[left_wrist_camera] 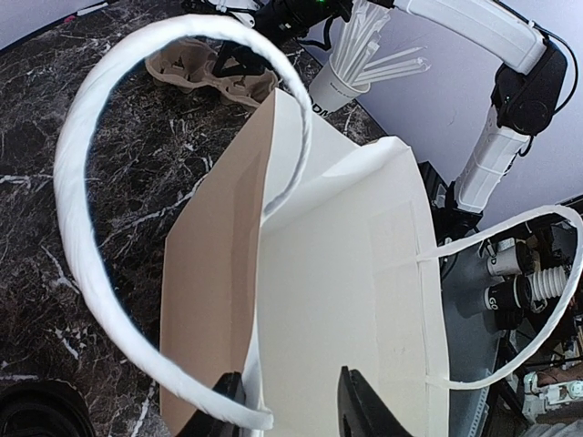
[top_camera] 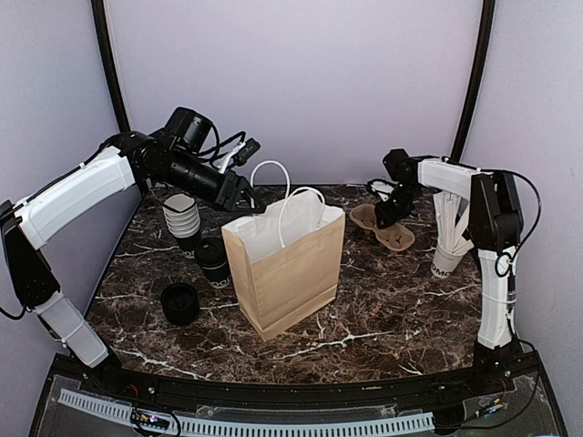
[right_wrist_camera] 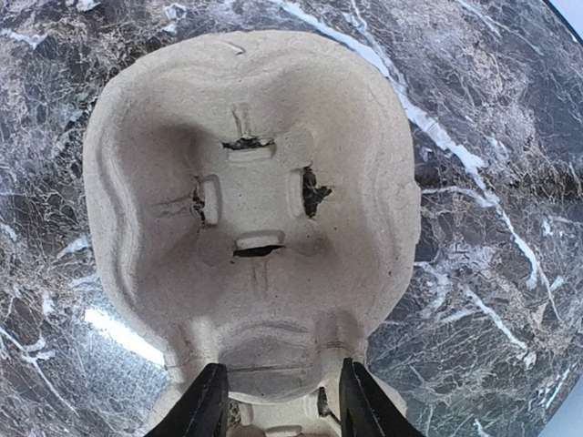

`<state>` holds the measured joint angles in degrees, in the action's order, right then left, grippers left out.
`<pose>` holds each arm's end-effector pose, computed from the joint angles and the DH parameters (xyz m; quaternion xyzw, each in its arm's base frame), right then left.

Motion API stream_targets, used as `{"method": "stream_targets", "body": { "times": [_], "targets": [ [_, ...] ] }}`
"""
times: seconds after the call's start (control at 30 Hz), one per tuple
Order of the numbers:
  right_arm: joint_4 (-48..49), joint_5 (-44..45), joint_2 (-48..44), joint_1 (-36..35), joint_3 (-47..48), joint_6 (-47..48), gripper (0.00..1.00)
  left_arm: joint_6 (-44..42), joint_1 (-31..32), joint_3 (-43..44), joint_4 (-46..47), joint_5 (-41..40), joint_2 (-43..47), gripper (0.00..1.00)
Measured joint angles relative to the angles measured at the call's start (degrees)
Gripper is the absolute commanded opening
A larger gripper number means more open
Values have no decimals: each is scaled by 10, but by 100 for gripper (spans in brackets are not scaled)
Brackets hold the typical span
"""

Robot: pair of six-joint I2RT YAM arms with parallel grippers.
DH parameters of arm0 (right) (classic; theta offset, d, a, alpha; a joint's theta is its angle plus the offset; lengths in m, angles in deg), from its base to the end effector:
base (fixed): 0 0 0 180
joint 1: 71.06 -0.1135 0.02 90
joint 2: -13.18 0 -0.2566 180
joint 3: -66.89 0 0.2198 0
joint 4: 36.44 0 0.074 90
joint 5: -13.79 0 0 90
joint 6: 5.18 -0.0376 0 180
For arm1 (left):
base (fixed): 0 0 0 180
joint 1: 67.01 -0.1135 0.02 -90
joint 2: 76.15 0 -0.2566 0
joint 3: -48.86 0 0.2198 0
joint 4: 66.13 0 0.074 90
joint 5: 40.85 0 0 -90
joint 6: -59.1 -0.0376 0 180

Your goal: Pack the takeout coffee

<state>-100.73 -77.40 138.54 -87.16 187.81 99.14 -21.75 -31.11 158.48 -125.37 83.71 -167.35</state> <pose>0.4111 0.1195 0.2018 -0.2597 0.9478 0.0131 0.1844 0.2413 -0.2010 0.3709 0.3211 0.8161 -0.4017 0.2636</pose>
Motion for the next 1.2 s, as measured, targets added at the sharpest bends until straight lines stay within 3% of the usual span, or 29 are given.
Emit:
{"method": "stream_targets", "body": {
  "times": [0.2,0.37,1.2],
  "targets": [
    [-1,-19,1,0,0,11,44,0,0,-1,0,-1,0,39],
    [-6,-38,2,0,0,27,50,0,0,-4,1,-3,0,39],
    [-22,-56,17,0,9,50,42,-2,0,-17,0,-12,-12,39]
  ]
}}
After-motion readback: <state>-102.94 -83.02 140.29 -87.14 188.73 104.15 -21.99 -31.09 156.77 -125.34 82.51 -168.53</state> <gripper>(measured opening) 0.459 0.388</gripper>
